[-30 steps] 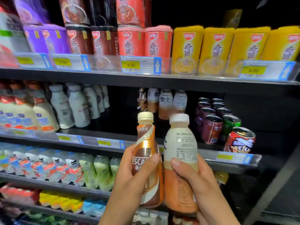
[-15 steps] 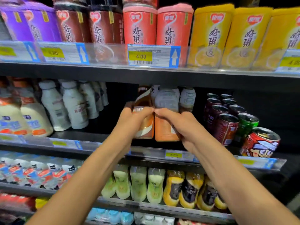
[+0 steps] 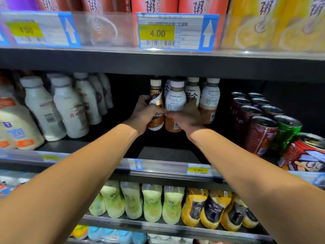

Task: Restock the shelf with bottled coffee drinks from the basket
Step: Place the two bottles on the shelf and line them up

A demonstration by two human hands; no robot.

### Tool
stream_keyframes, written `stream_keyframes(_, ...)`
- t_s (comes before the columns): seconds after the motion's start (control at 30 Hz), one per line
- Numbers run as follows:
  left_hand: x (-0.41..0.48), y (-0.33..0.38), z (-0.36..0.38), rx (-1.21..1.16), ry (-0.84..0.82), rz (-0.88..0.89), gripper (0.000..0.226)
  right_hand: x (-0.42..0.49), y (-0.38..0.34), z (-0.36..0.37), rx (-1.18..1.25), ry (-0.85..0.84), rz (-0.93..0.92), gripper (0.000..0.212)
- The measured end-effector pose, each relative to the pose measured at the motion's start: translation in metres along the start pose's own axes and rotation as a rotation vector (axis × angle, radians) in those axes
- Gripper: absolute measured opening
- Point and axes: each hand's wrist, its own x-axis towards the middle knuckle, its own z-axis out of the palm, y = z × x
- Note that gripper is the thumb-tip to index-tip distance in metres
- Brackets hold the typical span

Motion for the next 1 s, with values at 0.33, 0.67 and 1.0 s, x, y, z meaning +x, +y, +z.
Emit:
stream_keyframes(0.33,0.049,-0.008,-0.020,0.360,0.103,0.129,0.063,0.016,0.007,0.024,-0.355,0.164,-0.131,0.075)
stream_keyframes(0.67,0.103,-0.012,-0.027,0.591,0.261,0.141,0.069,0.028,0.010,0.033,-0.466,0.282,-0.153,0.058)
stream_keyframes(1.0,0.125,-0.021,-0.024,0.595,0.364,0.117,0.068,0.044,0.008,0.039,-0.621,0.280,-0.137,0.064)
